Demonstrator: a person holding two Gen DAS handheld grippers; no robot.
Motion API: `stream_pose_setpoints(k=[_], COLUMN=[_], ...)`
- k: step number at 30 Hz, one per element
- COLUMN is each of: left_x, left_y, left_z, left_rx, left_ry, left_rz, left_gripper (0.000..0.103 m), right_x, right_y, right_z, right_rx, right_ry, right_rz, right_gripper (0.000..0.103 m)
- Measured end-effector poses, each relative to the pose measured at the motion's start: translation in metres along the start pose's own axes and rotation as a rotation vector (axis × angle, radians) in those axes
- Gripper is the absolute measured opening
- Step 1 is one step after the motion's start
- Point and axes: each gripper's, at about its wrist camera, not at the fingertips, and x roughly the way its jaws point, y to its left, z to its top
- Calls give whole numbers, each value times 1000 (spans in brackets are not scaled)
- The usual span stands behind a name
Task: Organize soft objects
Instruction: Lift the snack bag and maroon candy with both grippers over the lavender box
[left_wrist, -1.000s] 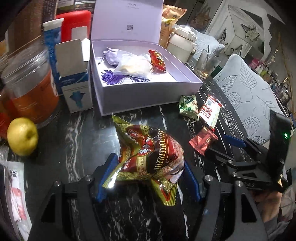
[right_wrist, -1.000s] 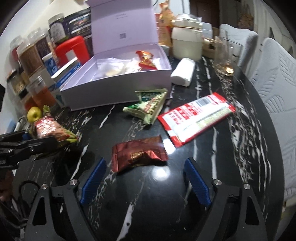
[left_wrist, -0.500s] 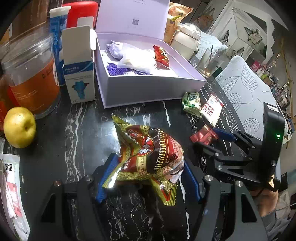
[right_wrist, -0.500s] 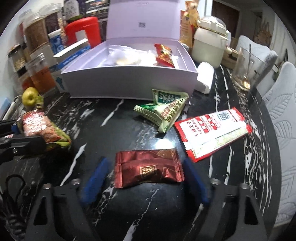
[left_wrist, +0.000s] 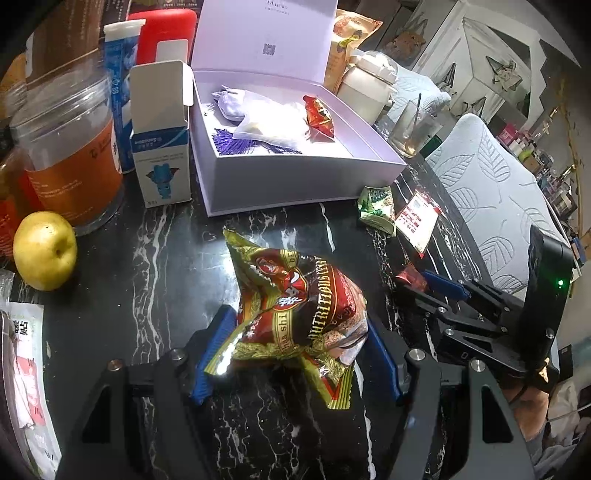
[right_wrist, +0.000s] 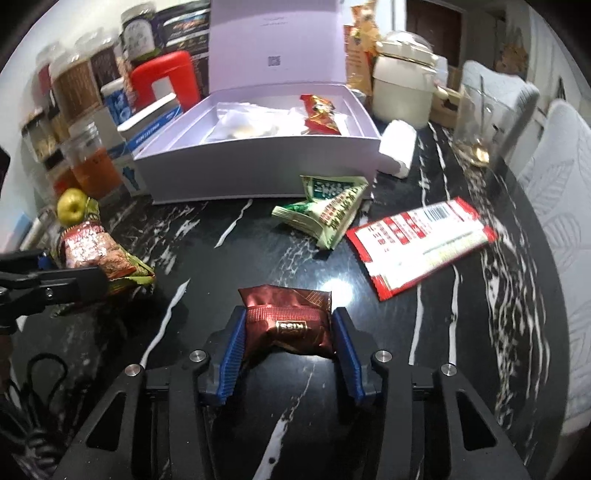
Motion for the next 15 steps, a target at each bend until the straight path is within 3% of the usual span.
stream_pose_setpoints(k=[15], left_x=[-21], left_y=[-17], left_z=[-19], left_rx=[32], left_ry=[-37], left_rz=[-16], left_gripper=[68], right_x=[-39], right_y=[-7], right_z=[-29], right_rx=[82], right_ry=[-51], right_rz=[29], right_gripper=[46])
